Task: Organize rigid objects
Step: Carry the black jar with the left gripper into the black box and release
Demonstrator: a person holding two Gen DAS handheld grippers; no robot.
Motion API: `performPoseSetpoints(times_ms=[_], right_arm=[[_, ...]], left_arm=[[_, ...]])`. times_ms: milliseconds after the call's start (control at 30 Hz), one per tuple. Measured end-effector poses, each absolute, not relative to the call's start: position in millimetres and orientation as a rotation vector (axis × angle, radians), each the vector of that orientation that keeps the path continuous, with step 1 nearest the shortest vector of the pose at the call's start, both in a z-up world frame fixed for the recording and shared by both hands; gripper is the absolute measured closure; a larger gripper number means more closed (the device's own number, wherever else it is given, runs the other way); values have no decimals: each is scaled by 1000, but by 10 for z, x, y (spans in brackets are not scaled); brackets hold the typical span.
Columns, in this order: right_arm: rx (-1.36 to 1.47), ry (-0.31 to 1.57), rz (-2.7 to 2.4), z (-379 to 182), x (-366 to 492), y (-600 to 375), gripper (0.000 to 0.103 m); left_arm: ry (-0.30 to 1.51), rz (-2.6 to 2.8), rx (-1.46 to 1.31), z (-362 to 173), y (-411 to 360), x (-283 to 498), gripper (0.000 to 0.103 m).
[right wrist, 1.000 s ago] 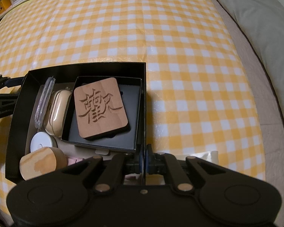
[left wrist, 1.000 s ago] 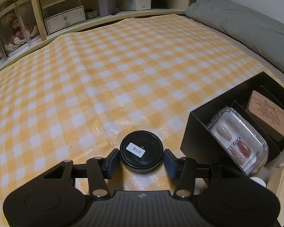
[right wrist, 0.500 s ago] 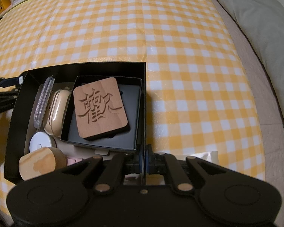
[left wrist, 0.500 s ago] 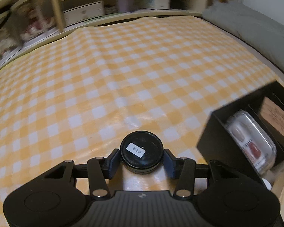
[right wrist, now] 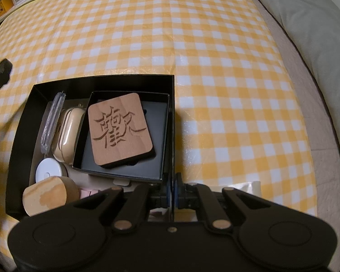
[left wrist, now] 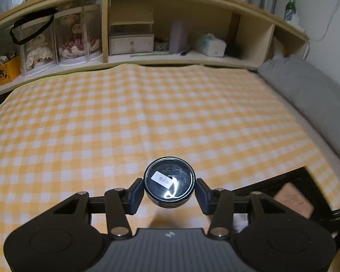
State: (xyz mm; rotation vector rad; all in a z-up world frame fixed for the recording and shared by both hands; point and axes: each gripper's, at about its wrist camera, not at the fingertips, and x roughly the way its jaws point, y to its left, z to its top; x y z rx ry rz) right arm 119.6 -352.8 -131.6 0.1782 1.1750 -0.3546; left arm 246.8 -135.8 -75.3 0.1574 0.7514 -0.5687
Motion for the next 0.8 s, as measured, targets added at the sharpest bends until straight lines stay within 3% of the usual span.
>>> performPoseSetpoints(times_ms=[433, 800], right_arm=[[179, 1174, -355, -1322, 1198, -3526, 99], [178, 1174, -355, -1325, 1200, -3521, 99]], left_arm=[[824, -682, 104, -550, -1597, 1695, 53], [970, -654, 34, -873, -1741, 1412, 53]])
